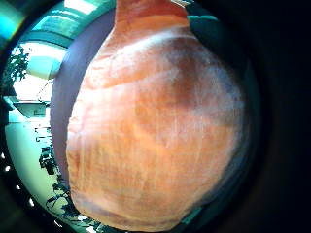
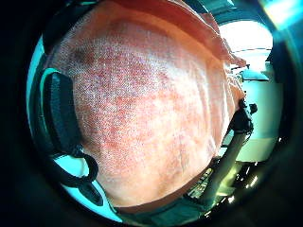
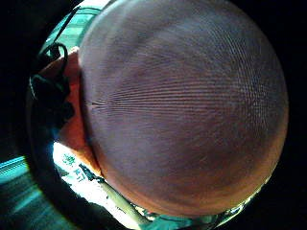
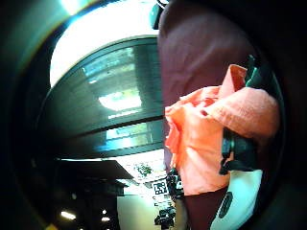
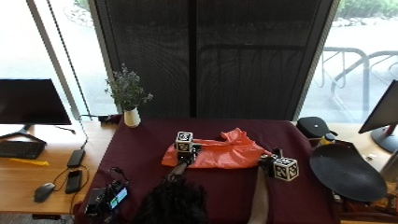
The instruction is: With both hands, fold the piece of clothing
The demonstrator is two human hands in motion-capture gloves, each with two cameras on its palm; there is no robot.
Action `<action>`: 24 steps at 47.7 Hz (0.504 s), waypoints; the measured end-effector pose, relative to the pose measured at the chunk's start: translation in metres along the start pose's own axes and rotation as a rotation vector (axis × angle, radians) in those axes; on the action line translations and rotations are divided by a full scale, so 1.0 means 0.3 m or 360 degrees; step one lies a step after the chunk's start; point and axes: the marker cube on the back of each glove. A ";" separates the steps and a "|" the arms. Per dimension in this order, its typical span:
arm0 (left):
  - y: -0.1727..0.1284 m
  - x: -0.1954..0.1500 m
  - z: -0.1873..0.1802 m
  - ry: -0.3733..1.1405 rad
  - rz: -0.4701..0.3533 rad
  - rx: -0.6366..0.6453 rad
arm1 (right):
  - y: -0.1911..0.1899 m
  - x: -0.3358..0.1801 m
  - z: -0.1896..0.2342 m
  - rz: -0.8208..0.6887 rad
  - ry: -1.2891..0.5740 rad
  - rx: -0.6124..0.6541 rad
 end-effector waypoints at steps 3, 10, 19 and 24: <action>0.005 -0.003 -0.022 0.0038 0.0024 -0.0041 | 0.023 -0.066 0.011 -0.0064 0.0012 0.0076; 0.045 -0.087 -0.210 0.0194 0.0026 0.0045 | 0.185 -0.376 0.128 -0.0608 -0.0162 -0.0086; 0.113 -0.235 -0.491 0.0093 -0.0035 0.0510 | 0.418 -0.631 0.395 -0.1349 0.0085 -0.0132; 0.157 -0.327 -0.557 0.0040 -0.0097 0.0594 | 0.575 -0.649 0.603 -0.1495 0.0252 -0.0318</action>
